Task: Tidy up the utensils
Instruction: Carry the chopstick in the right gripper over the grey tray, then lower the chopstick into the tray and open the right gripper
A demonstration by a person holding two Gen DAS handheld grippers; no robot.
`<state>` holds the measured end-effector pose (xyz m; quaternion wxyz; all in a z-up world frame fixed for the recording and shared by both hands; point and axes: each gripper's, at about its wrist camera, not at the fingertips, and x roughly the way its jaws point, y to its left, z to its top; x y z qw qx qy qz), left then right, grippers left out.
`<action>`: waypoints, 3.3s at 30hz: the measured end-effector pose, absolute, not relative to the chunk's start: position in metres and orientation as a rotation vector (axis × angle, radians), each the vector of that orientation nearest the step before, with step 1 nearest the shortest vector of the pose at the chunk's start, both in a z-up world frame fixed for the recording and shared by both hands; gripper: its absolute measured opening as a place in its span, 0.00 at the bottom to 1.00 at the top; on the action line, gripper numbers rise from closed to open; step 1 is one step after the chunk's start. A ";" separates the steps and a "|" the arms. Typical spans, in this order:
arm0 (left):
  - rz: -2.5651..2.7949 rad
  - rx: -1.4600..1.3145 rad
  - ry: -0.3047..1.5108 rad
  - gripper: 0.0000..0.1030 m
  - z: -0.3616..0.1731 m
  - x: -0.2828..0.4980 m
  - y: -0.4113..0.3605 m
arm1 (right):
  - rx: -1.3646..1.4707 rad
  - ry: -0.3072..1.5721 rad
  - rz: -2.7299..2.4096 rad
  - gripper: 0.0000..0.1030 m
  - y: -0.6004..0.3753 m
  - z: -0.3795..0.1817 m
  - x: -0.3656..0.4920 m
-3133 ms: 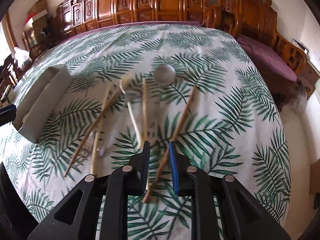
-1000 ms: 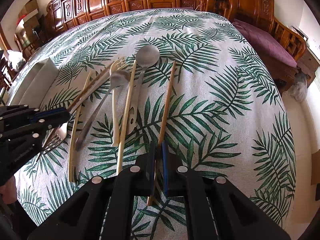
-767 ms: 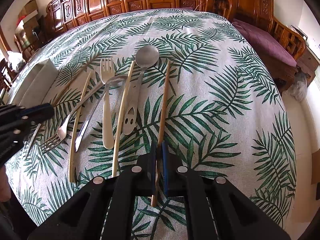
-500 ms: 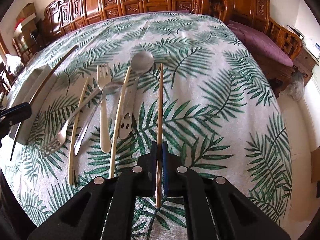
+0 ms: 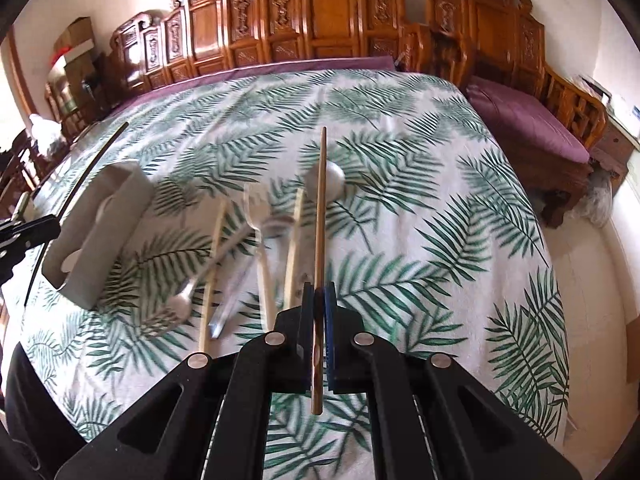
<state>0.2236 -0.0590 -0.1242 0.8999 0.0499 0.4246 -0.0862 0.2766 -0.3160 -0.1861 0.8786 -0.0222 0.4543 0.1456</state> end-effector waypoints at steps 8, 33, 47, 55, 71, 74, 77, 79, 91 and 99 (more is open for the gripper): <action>-0.118 0.082 0.883 0.04 -0.121 0.221 -0.011 | -0.075 0.918 0.379 0.05 -0.283 -0.169 0.264; -0.063 0.027 0.887 0.04 -0.132 0.239 0.046 | -0.153 0.870 0.570 0.05 -0.154 -0.132 0.233; -0.072 0.013 0.802 0.04 -0.105 0.191 0.091 | -0.153 0.917 0.620 0.06 -0.078 -0.150 0.238; -0.068 -0.004 0.759 0.21 -0.098 0.168 0.109 | -0.119 0.962 0.623 0.06 -0.052 -0.162 0.250; -0.051 -0.022 0.749 0.69 -0.115 0.161 0.129 | -0.169 1.030 0.533 0.06 -0.022 -0.181 0.268; -0.047 -0.022 0.749 0.69 -0.116 0.160 0.131 | -0.128 1.042 0.537 0.07 -0.026 -0.182 0.273; -0.043 -0.023 0.752 0.69 -0.118 0.160 0.132 | -0.094 1.040 0.557 0.07 -0.028 -0.178 0.274; -0.042 -0.026 0.757 0.69 -0.119 0.160 0.132 | -0.098 1.028 0.571 0.07 -0.030 -0.175 0.272; -0.095 0.012 0.749 0.69 -0.116 0.153 0.102 | -0.137 0.939 0.557 0.07 -0.102 -0.155 0.241; -0.157 0.053 0.762 0.69 -0.121 0.152 0.061 | -0.147 0.928 0.438 0.07 -0.191 -0.159 0.244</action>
